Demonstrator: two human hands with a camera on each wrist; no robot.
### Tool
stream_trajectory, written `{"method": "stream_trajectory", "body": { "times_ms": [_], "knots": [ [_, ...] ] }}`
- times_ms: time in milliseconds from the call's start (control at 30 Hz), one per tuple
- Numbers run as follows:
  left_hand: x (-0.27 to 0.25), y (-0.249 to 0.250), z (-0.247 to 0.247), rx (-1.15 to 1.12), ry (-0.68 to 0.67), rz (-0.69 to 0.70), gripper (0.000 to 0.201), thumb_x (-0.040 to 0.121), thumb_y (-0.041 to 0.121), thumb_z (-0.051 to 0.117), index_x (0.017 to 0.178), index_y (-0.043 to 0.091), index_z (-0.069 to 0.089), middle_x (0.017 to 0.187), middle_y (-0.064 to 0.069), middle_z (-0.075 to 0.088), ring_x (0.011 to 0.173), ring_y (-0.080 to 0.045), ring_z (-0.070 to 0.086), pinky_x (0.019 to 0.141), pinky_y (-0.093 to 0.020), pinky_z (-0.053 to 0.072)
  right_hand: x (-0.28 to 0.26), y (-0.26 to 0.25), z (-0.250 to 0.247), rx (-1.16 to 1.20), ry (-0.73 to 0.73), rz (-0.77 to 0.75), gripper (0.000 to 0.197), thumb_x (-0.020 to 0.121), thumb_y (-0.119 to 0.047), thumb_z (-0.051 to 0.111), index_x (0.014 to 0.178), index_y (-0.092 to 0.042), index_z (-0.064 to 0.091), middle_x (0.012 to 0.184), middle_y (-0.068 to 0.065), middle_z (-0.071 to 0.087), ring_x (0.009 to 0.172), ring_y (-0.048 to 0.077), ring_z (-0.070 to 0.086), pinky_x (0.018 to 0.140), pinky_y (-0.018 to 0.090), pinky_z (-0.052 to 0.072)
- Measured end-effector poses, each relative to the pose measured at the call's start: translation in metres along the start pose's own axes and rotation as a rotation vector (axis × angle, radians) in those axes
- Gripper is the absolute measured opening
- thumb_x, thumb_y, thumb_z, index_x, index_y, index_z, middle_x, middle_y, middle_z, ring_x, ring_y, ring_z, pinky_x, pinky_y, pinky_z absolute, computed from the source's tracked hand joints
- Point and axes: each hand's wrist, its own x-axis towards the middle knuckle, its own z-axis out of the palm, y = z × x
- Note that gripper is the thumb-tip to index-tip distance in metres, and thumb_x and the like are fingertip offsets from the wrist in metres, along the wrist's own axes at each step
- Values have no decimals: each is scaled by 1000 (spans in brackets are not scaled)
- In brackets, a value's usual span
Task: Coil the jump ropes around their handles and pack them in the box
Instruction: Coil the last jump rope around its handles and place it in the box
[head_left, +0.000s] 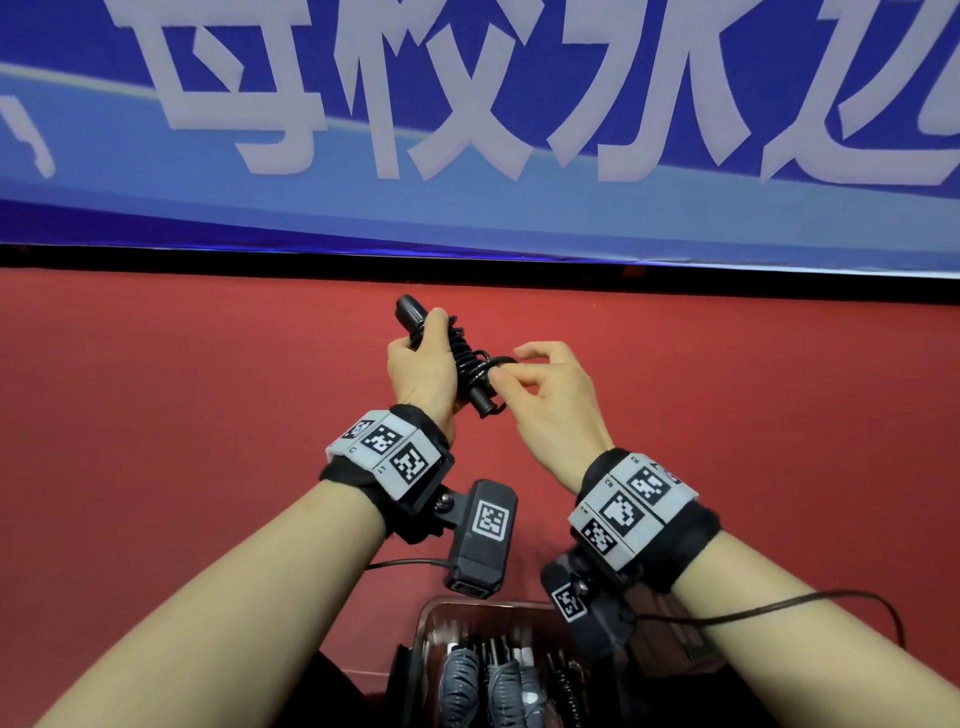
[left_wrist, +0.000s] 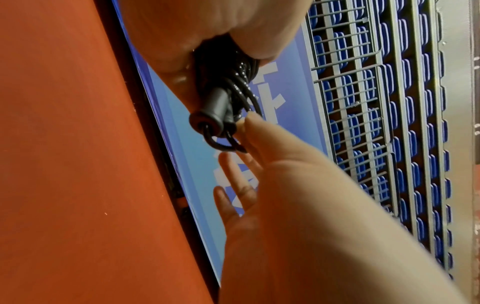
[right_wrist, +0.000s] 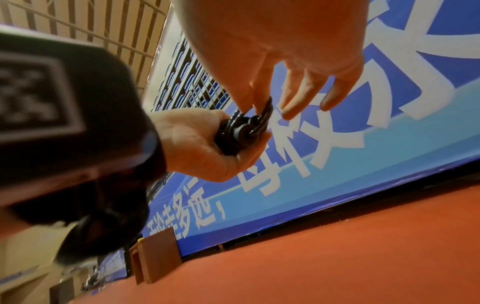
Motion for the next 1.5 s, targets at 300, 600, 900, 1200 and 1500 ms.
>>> {"method": "stream_trajectory", "body": {
  "times_ms": [300, 600, 900, 1200, 1500],
  "knots": [
    [-10, -4, 4, -34, -48, -75, 47, 95, 46, 56, 120, 7, 51, 89, -6, 62, 66, -18, 64, 51, -27, 53, 9, -4, 1, 12, 280, -53, 15, 80, -16, 74, 65, -15, 77, 88, -9, 46, 79, 4, 50, 69, 6, 35],
    [-10, 0, 2, -148, -129, -182, 47, 95, 51, 52, 111, 7, 59, 81, -7, 62, 62, -20, 63, 54, -28, 52, 6, -14, -1, -58, 437, -450, 13, 72, -3, 70, 61, -8, 74, 89, -3, 50, 82, 18, 47, 74, 20, 39],
    [-14, -2, 3, -51, -283, -189, 74, 78, 18, 79, 137, 0, 39, 98, -11, 60, 73, -17, 69, 61, -31, 57, 20, 5, -11, -109, 208, -4, 10, 85, -19, 70, 76, -16, 75, 99, -2, 44, 94, 13, 50, 76, 12, 30],
    [-13, -3, 4, 63, -375, -31, 84, 68, 2, 83, 134, -3, 32, 111, -20, 62, 91, -28, 72, 75, -42, 60, 19, 7, -3, -104, 270, -40, 8, 88, -19, 60, 87, -13, 66, 107, -2, 36, 97, 19, 51, 88, 31, 45],
    [-12, -5, 6, 80, -331, 134, 37, 83, 5, 65, 112, -14, 53, 85, -18, 62, 68, -22, 64, 58, -29, 53, 13, 6, 4, -52, 323, -242, 10, 92, -18, 56, 87, -10, 58, 103, 2, 36, 98, 20, 46, 89, 34, 43]
  ]
}}
